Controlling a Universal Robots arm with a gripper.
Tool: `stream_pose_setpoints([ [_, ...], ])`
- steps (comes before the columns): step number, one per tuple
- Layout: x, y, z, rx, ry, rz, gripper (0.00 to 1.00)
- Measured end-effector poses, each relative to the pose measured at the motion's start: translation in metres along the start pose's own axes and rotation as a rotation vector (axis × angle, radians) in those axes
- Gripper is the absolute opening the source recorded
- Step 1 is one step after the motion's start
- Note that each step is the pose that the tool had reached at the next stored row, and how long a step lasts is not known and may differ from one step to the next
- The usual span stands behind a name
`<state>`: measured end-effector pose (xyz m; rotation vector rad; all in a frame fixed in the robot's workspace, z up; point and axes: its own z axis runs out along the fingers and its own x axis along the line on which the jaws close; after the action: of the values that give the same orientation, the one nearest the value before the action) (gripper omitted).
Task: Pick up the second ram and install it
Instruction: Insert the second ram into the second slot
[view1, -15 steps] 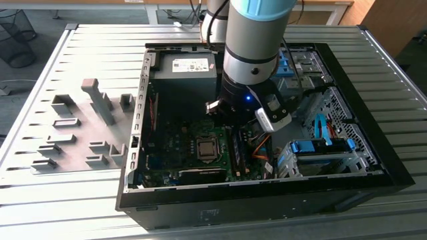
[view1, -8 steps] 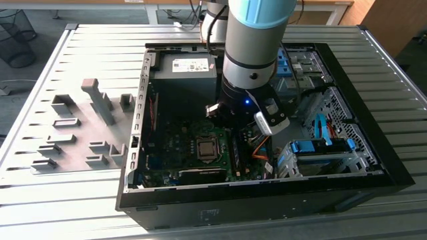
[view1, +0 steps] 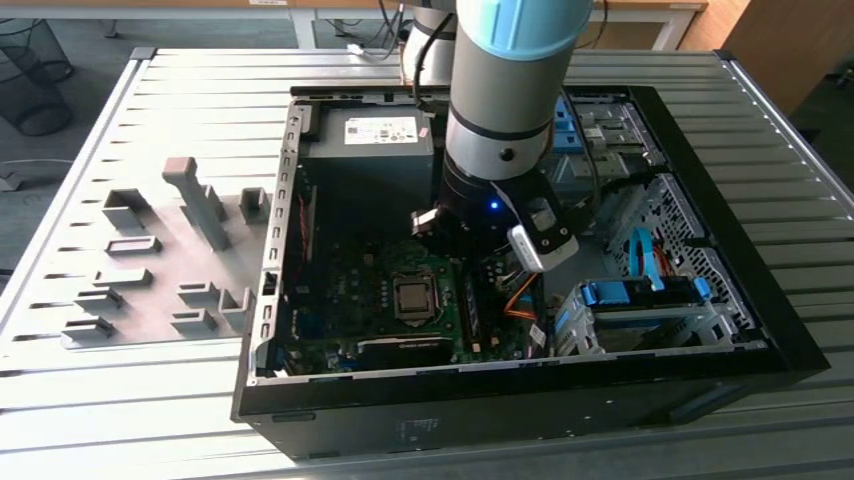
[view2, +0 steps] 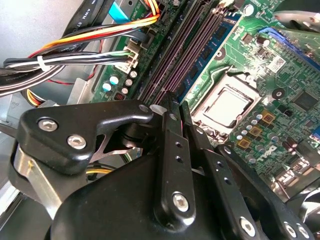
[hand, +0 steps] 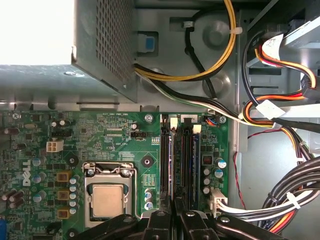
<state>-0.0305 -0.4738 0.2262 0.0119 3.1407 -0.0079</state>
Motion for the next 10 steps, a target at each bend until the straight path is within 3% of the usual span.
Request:
stream_pose_setpoints([
  [10, 0.0, -0.0014, 0.0012, -0.0002, 0.0003, 0.0, 0.14],
])
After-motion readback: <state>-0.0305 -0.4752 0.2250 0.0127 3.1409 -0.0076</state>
